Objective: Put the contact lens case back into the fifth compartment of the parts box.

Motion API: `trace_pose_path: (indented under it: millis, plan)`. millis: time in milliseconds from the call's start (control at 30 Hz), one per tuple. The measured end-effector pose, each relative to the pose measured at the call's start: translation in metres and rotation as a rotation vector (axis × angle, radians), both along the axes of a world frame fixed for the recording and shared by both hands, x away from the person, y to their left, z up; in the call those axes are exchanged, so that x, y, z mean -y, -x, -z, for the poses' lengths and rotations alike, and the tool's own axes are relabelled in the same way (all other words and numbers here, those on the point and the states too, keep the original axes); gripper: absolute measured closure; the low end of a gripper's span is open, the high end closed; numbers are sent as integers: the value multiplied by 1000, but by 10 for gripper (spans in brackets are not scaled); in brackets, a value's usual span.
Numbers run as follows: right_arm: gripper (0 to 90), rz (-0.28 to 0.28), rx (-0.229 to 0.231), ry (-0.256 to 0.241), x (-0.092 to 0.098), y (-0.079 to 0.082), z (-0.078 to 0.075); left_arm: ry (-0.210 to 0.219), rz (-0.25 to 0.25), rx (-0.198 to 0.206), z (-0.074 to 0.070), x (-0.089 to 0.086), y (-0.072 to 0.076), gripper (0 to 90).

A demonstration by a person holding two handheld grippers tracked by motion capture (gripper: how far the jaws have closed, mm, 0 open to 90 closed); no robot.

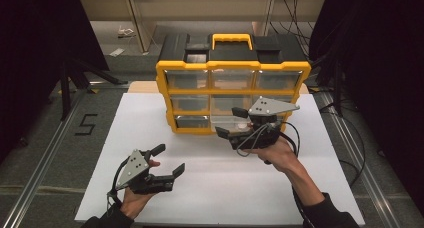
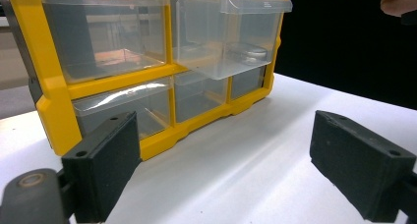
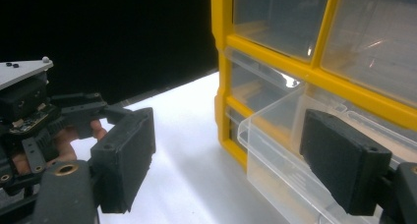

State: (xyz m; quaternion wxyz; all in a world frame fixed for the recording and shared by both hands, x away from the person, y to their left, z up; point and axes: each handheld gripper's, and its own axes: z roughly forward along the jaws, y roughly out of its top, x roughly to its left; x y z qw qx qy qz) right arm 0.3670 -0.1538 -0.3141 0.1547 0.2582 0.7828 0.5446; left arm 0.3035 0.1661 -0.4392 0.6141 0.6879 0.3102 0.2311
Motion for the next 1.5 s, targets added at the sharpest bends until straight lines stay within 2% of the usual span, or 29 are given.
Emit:
trace_pose_path:
  millis: [700,1500]
  plan:
    - [222,-56,-55,15,-5,13,15,-8,-1,2,0,1,0,114]
    - [225,-68,-110,59,-6,17,37,-2,-5,1,0,0,0,115]
